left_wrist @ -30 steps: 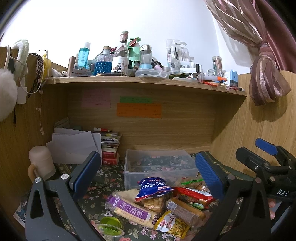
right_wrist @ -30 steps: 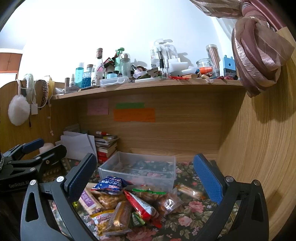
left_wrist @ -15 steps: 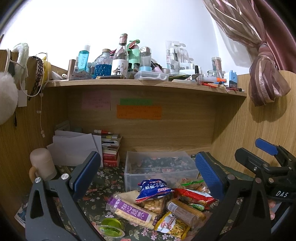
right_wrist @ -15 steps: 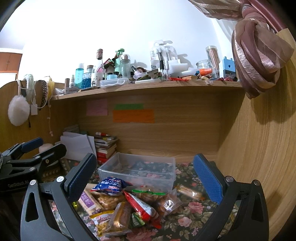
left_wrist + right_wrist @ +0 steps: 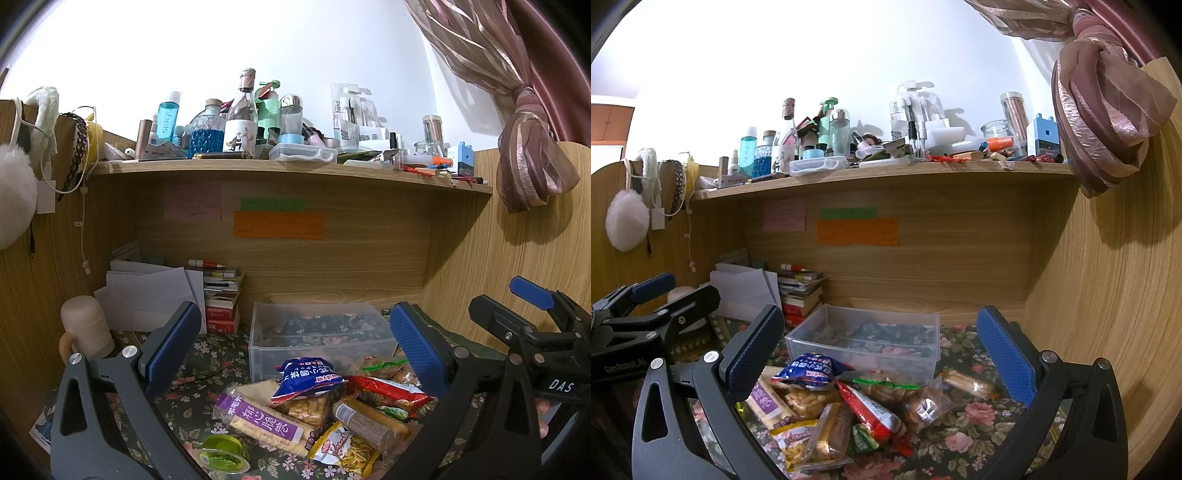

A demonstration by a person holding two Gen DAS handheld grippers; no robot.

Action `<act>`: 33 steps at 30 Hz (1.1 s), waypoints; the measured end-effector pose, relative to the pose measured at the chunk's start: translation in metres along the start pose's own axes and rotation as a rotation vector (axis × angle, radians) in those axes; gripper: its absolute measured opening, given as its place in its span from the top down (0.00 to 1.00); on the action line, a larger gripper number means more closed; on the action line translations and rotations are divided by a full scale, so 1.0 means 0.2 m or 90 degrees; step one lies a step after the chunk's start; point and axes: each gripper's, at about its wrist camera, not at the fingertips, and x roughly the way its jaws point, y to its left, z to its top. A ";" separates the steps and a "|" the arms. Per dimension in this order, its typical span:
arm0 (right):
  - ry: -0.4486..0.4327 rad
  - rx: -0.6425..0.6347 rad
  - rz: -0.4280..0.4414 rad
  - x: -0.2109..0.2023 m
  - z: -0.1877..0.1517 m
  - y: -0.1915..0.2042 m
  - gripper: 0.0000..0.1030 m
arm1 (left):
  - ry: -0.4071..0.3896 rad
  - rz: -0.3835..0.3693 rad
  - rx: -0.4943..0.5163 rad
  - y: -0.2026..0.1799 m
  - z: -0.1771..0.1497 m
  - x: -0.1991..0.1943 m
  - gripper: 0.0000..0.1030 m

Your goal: Organize snacks

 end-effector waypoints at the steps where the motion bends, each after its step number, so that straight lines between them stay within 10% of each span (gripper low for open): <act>1: 0.000 0.000 0.001 0.00 0.00 0.00 0.00 | 0.000 -0.001 0.000 0.00 0.00 0.00 0.00; 24: 0.008 0.004 0.031 0.02 -0.01 0.00 0.00 | 0.014 -0.013 -0.002 0.02 0.00 0.01 0.10; 33: 0.083 -0.003 0.055 0.11 -0.10 -0.02 0.20 | 0.077 -0.007 -0.005 0.14 -0.10 0.09 0.20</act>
